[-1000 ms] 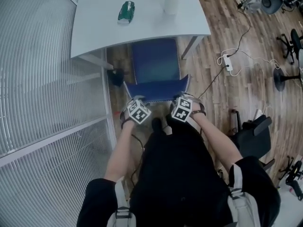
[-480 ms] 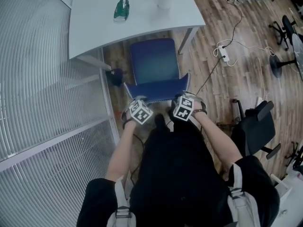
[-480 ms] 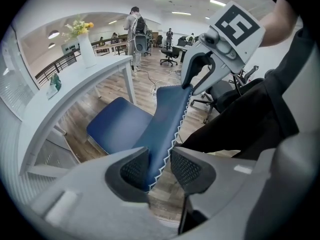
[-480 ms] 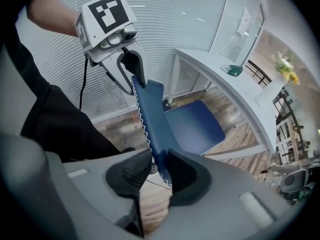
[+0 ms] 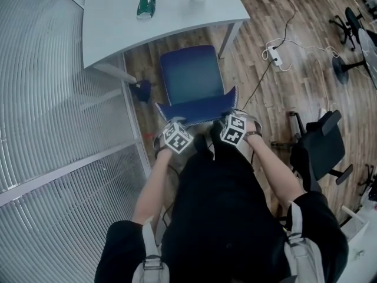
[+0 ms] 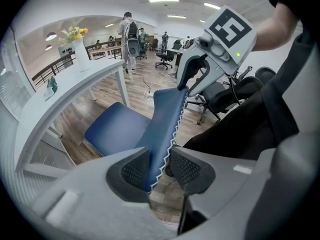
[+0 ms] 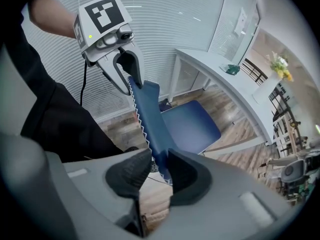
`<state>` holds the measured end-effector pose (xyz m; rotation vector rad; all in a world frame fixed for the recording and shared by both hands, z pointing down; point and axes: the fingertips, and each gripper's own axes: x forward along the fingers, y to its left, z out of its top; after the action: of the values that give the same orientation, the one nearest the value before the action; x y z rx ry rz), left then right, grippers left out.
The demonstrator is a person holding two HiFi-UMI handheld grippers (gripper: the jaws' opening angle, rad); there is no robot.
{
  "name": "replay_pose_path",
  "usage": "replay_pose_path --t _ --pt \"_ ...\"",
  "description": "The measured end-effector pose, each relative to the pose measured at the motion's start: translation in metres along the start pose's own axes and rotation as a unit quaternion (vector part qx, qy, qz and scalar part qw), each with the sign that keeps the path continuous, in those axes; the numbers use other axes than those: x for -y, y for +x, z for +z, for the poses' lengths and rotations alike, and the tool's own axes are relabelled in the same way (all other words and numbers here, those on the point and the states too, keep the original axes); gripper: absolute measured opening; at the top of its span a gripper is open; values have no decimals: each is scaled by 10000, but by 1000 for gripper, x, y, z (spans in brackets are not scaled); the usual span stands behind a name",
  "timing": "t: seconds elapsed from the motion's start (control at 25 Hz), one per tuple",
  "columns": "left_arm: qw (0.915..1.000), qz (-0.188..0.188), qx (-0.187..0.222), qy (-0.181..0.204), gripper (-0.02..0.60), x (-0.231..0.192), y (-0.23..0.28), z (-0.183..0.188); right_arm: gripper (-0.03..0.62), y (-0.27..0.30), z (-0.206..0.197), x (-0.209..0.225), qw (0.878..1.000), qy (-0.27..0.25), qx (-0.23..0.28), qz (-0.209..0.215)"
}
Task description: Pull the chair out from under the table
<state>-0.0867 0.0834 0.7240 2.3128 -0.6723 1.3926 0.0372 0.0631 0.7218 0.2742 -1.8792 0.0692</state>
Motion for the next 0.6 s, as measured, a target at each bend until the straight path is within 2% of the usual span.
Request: replay_pose_path --t 0.6 --pt "9996 -157 214 -105 124 52 -7 4 114 -21 -30 -26 9998 -162 -37 -120"
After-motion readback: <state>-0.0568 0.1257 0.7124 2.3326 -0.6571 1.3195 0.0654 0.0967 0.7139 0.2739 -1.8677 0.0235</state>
